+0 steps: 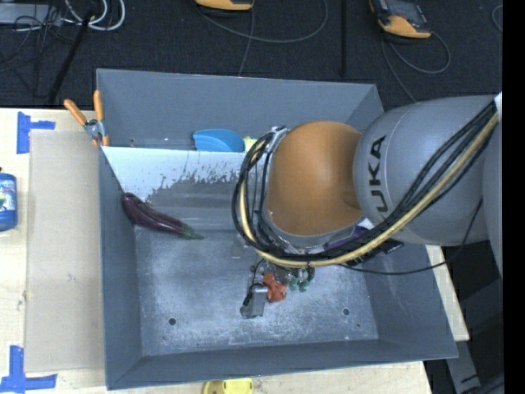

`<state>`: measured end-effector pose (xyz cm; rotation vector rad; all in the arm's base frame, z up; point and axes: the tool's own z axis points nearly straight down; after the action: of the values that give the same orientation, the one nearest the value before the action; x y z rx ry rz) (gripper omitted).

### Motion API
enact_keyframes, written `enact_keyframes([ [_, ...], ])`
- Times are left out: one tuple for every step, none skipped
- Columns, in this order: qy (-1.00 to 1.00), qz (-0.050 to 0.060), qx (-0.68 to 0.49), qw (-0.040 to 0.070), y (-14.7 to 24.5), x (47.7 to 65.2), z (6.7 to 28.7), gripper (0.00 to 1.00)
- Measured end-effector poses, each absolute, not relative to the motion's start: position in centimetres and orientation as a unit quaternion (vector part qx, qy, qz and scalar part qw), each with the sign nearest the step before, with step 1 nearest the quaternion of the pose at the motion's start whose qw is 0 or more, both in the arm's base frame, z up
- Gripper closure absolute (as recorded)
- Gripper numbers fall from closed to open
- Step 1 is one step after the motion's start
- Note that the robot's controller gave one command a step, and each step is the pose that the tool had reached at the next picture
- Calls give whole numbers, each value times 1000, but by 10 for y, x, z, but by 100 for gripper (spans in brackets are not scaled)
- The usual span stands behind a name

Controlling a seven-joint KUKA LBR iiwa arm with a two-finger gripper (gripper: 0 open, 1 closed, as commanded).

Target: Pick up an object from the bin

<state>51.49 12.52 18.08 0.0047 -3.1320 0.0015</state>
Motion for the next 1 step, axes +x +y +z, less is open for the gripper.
enact_keyframes([
  [-1000,0,0,1,125,517,185,0],
])
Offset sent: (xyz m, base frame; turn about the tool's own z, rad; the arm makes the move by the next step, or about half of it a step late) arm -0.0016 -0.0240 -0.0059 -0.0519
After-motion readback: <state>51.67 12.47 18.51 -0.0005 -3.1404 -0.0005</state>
